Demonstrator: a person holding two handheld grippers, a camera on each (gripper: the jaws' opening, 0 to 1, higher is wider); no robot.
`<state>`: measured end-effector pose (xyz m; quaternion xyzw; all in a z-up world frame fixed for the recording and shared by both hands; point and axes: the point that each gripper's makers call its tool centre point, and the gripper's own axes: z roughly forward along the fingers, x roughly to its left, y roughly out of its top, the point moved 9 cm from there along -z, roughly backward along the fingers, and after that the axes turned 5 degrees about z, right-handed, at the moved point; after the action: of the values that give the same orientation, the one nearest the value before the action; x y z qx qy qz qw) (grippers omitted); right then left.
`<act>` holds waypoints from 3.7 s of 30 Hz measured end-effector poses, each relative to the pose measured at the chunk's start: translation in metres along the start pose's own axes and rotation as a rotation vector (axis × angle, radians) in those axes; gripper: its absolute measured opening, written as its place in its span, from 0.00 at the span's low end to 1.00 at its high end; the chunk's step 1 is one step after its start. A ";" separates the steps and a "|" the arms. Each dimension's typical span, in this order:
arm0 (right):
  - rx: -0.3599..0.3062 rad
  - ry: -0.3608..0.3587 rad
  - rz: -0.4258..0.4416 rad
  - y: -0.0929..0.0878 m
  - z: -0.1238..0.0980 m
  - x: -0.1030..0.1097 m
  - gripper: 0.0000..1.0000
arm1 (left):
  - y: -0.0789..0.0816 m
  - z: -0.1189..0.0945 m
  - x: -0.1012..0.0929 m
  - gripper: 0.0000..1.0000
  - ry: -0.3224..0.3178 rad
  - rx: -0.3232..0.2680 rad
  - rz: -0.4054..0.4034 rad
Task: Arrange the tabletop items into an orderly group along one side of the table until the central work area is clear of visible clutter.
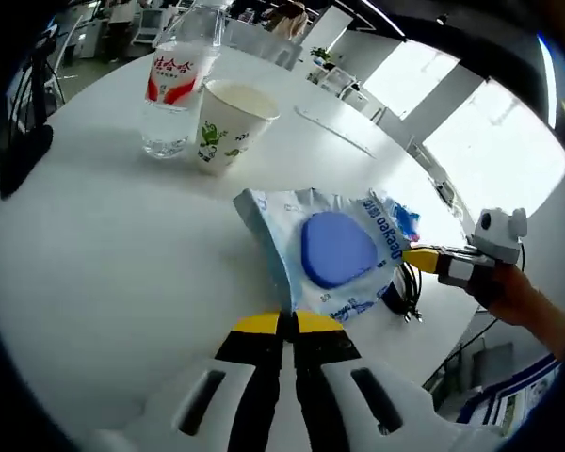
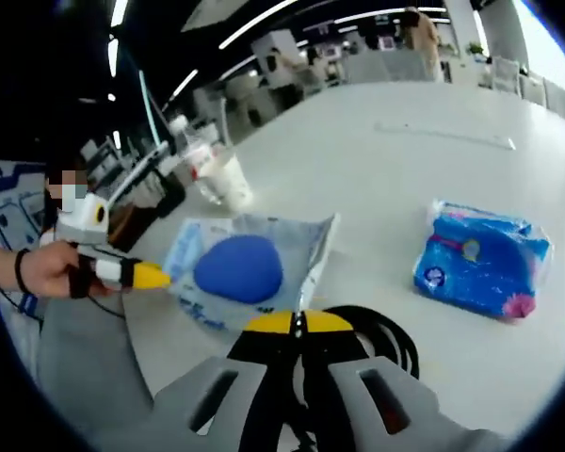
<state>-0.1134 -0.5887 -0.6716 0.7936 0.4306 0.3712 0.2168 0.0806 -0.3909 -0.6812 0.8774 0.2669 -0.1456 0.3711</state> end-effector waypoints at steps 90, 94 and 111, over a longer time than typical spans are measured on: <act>-0.249 -0.450 0.290 0.003 -0.068 -0.106 0.07 | 0.004 -0.020 0.009 0.14 0.007 -0.001 0.204; -0.232 -0.468 0.310 0.002 -0.063 -0.116 0.08 | -0.001 -0.031 0.008 0.17 0.002 -0.007 0.233; -0.172 -0.465 0.343 0.003 -0.044 -0.128 0.00 | -0.031 -0.059 0.024 0.15 0.035 -0.021 0.120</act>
<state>-0.1909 -0.6975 -0.6936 0.8972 0.1958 0.2460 0.3101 0.0857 -0.3210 -0.6699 0.8903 0.2218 -0.1046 0.3837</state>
